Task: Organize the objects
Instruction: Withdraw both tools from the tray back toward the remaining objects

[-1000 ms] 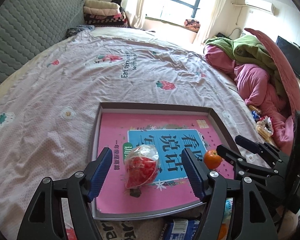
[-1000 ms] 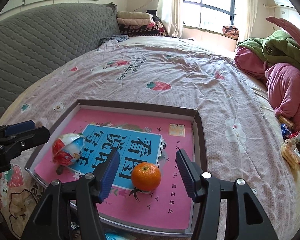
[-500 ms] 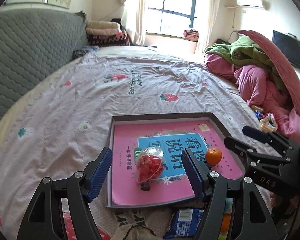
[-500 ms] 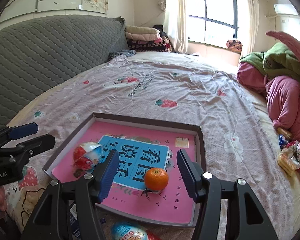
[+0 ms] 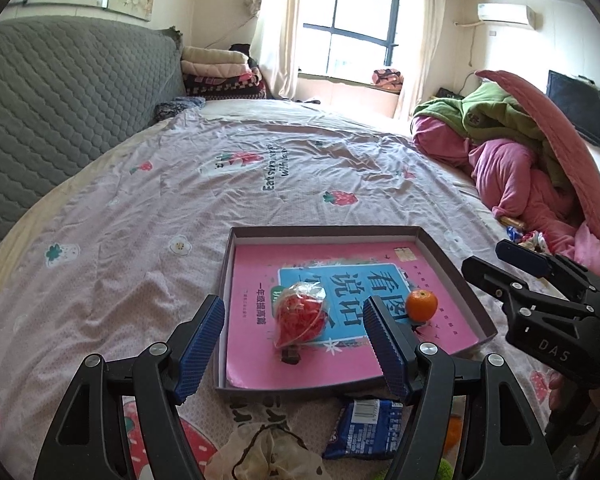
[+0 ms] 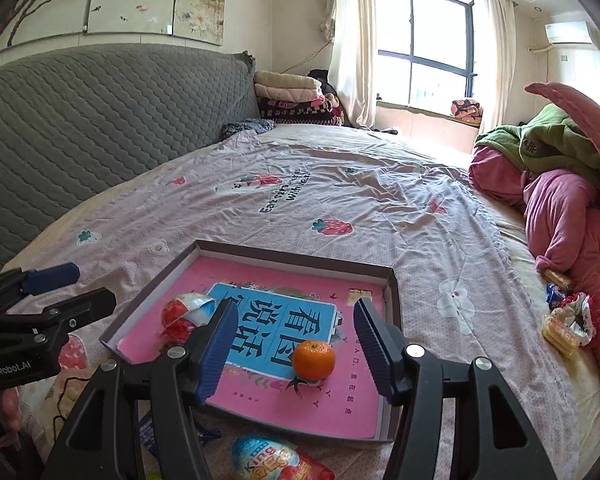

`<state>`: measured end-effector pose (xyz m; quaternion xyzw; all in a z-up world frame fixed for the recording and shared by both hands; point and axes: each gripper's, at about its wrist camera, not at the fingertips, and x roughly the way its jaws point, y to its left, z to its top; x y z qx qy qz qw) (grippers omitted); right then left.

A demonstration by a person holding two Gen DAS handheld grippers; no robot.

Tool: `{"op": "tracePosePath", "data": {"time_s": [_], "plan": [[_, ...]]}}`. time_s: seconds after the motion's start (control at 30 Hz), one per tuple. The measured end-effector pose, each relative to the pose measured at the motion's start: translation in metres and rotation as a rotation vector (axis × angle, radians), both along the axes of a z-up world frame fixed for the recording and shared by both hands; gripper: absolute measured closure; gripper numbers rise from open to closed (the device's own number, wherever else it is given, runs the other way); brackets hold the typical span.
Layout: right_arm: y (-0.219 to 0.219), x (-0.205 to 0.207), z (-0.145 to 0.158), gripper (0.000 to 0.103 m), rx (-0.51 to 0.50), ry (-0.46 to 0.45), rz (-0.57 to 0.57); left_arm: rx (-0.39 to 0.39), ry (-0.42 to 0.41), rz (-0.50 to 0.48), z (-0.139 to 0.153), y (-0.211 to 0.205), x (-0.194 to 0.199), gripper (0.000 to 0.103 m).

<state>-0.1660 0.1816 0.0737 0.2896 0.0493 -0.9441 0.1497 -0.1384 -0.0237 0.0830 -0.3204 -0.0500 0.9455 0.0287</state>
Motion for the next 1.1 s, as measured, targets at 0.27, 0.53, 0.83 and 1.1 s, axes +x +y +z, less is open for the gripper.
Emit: {"op": "tracePosePath", "data": {"time_s": [0.27,0.53,0.83,1.1], "plan": [[0.011,0.017,0.003,0.043,-0.059,0.018,-0.040,0.005,0.011,0.008,0.001,-0.003,0.010,0.030],[0.009,0.030,0.005,0.043,-0.064,0.051,-0.051,0.010,0.026,0.015,0.000,-0.004,0.025,0.030],[0.009,0.052,0.001,0.043,-0.079,0.050,-0.030,0.022,0.028,0.029,-0.004,-0.008,0.039,0.030],[-0.001,0.073,-0.003,0.043,-0.051,0.065,0.011,0.024,0.008,0.038,-0.012,-0.013,0.053,0.030]]}}
